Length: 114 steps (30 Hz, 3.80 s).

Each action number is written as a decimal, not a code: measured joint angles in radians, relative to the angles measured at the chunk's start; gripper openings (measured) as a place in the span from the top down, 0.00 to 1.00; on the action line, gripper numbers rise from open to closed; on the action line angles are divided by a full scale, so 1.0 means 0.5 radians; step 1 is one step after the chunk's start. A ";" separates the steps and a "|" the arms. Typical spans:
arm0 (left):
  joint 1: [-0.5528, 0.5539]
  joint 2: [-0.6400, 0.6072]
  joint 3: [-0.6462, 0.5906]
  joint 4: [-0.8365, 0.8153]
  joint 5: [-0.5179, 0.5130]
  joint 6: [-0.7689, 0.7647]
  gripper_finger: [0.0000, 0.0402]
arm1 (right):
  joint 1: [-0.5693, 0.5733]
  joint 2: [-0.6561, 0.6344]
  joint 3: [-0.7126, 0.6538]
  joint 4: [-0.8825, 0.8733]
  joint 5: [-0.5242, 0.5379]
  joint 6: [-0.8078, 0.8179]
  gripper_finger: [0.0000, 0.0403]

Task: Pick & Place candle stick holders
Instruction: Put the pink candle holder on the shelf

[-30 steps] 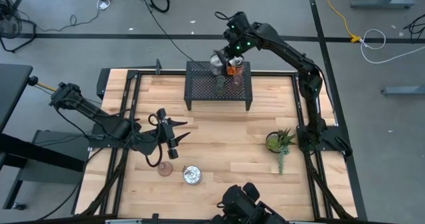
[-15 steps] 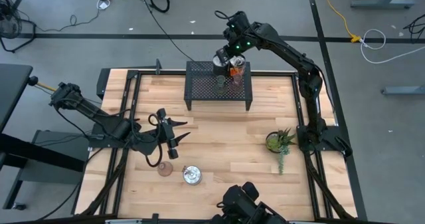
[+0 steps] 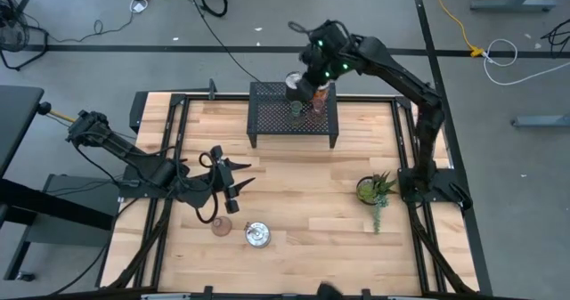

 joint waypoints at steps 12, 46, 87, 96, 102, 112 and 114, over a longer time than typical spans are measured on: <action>-0.001 0.000 0.000 -0.014 0.198 -0.081 0.56 | 0.931 -0.207 0.000 -0.201 0.332 -0.026 0.98; -0.261 0.015 -0.152 0.031 0.326 -0.402 0.56 | 2.166 -1.455 -2.837 2.743 1.592 0.047 0.99; -0.533 0.428 -0.743 1.026 0.831 -0.773 0.56 | 1.720 -2.026 -3.788 3.487 1.397 0.122 0.98; -0.638 0.507 -0.742 1.033 0.670 -1.027 0.56 | 1.720 -2.025 -3.788 3.487 1.397 0.140 0.98; -0.701 0.509 -0.741 1.054 0.662 -1.170 0.56 | 1.720 -2.025 -3.788 3.486 1.388 0.158 0.98; -0.733 0.509 -0.742 1.114 0.599 -0.970 0.56 | 1.720 -2.025 -3.788 3.486 1.360 0.158 0.98; -0.734 0.482 -0.742 1.145 0.583 -0.888 0.56 | 1.720 -2.025 -3.788 3.485 1.360 0.158 0.98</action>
